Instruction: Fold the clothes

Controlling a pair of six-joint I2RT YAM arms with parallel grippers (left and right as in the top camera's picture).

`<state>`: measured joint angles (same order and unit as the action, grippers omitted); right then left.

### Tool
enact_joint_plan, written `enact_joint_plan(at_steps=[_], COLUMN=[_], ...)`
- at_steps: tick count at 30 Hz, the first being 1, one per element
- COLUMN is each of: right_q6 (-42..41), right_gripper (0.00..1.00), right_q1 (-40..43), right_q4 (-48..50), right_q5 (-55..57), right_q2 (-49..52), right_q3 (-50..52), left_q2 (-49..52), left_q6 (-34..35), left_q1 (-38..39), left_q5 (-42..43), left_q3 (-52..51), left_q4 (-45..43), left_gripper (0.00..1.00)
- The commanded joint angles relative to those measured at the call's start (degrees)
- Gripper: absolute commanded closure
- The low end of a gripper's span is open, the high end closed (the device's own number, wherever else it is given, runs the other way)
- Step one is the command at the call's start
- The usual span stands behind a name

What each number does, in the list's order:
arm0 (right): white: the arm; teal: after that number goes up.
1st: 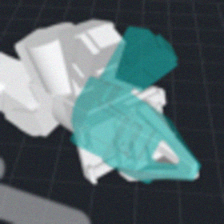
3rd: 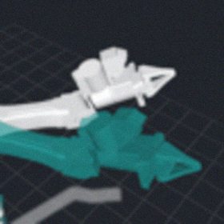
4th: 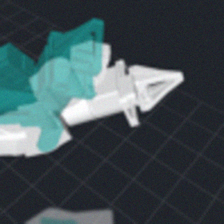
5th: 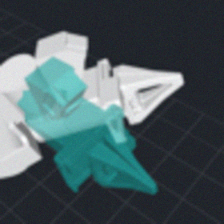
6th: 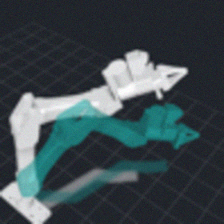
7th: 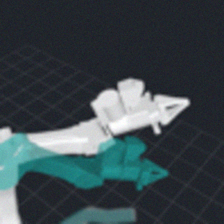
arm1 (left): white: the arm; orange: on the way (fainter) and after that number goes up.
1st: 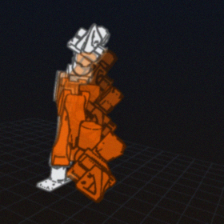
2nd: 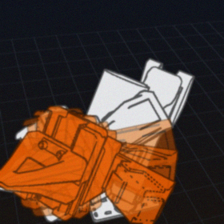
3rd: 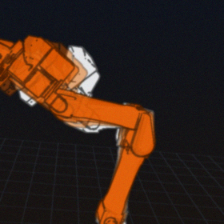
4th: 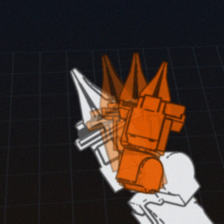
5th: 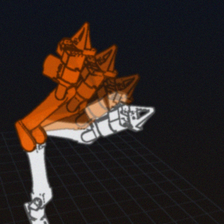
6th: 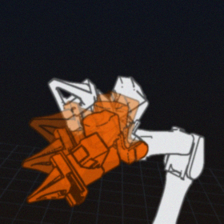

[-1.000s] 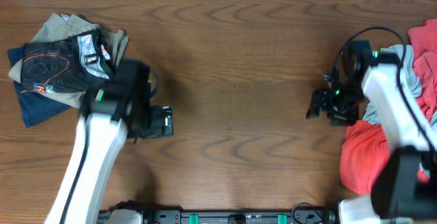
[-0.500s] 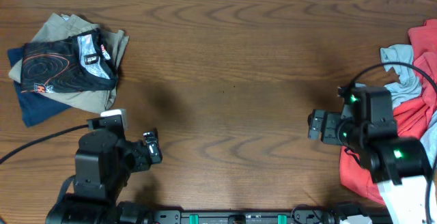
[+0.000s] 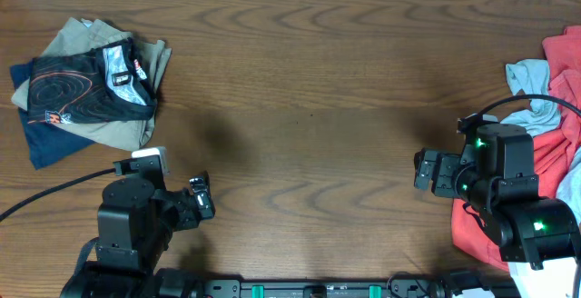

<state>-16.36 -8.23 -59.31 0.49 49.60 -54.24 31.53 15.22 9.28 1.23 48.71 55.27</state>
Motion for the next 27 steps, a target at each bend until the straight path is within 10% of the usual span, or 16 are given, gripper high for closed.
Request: enact_joint_plan(at_steps=[1,14,27], right_q6=[-1.0,4.9,10.8], right_gripper=[0.01,0.01,0.01], right_q1=[-0.7,0.2,6.9], right_q4=[-0.1,2.5,26.3], right_q5=[0.8,1.2,0.5], right_q2=[-0.2,-8.3,-39.3], right_q3=[0.5,4.0,33.4], left_q2=[-0.1,-0.1,-0.1], left_q6=[0.7,0.7,0.7], left_q1=[0.1,0.1,0.1], left_q5=[-0.9,-0.8,-0.8], left_q3=[-0.3,-0.3,-0.3], left_q4=[0.0,0.0,0.0], left_gripper=[0.02,0.02,0.02])
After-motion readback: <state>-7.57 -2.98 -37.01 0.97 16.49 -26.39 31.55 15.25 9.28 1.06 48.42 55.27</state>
